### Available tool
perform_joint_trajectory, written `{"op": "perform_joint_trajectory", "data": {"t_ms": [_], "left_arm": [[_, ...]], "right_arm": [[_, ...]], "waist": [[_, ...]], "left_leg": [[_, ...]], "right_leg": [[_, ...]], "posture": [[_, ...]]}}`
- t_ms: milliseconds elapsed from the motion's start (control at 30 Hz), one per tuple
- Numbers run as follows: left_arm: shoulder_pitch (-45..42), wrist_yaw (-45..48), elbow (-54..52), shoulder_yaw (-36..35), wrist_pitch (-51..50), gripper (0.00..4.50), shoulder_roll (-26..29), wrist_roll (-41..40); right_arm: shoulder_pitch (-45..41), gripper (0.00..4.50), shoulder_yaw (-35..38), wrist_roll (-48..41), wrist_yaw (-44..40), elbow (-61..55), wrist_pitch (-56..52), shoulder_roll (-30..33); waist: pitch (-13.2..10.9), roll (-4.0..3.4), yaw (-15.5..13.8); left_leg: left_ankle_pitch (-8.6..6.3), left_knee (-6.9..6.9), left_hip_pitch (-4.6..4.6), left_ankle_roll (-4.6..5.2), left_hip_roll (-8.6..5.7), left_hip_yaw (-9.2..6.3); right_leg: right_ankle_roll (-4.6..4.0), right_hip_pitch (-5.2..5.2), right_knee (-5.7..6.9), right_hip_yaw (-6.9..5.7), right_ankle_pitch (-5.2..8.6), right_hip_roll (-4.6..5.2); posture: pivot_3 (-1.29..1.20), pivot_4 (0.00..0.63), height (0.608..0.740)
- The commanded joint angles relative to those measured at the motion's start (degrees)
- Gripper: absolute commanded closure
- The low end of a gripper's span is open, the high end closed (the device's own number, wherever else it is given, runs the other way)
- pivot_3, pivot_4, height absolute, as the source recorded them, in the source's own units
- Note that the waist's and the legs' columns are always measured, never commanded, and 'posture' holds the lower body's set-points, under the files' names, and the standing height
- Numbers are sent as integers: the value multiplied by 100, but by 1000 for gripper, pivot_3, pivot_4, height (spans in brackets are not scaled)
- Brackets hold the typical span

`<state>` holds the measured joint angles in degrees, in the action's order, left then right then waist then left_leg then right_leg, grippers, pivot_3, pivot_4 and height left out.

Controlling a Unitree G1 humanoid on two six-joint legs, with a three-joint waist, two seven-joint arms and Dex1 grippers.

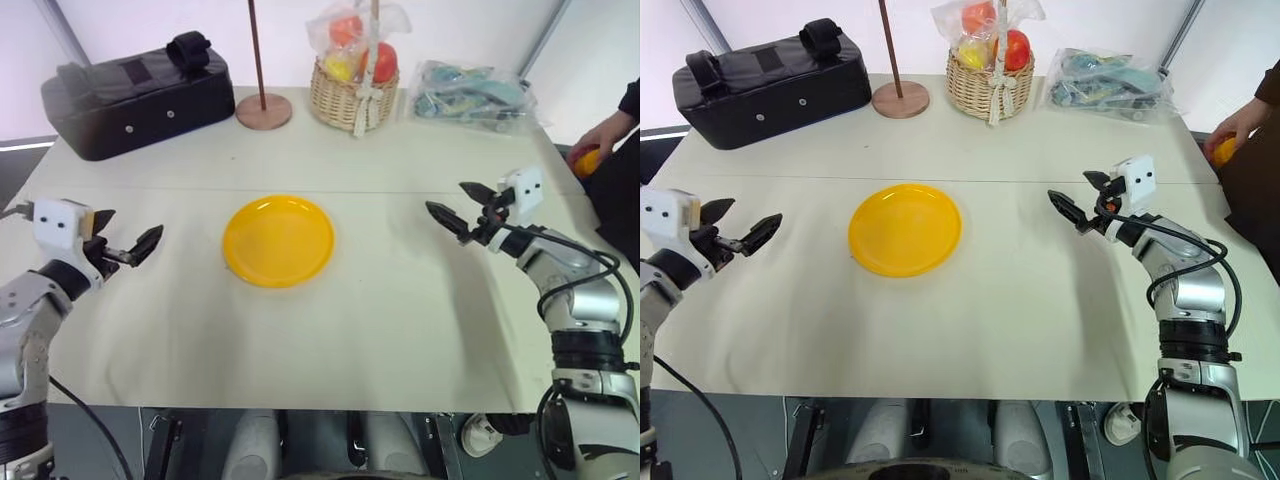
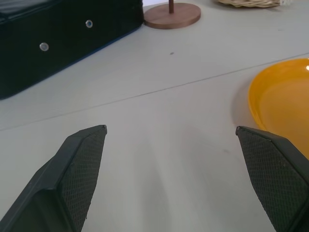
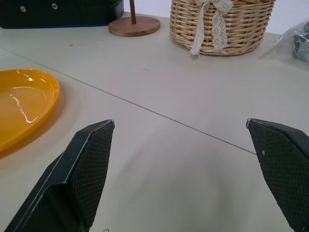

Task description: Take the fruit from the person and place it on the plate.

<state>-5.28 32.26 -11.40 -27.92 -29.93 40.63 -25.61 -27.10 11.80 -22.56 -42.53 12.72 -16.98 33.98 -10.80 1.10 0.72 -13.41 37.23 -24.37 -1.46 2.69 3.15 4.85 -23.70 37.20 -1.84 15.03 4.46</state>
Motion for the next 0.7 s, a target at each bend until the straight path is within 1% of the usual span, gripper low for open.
{"op": "perform_joint_trajectory", "data": {"t_ms": [33, 200, 700], "left_arm": [[-15, 49, -172, -133, 56, 0, 146, -37], [-166, -47, -125, -191, 100, 0, 91, -65], [-356, 72, 72, 6, 216, 0, 158, 92]], "right_arm": [[-131, 27, 56, 14, 17, -85, 138, -18], [-69, 27, 59, 21, 25, -162, 118, -24], [-65, 27, 112, 53, 18, -151, 116, 2]], "waist": [[0, 0, 0], [0, 0, -7], [0, 0, -1]], "left_leg": [[0, 0, 0, 0, 0, 0], [0, 0, 0, 0, 0, 0], [0, 0, 0, 0, 0, 0]], "right_leg": [[0, 0, 0, 0, 0, 0], [0, 0, 0, 0, 0, 0], [0, 0, 0, 0, 0, 0]], "posture": [[0, 150, 740], [0, 150, 740], [0, 150, 740]]}}
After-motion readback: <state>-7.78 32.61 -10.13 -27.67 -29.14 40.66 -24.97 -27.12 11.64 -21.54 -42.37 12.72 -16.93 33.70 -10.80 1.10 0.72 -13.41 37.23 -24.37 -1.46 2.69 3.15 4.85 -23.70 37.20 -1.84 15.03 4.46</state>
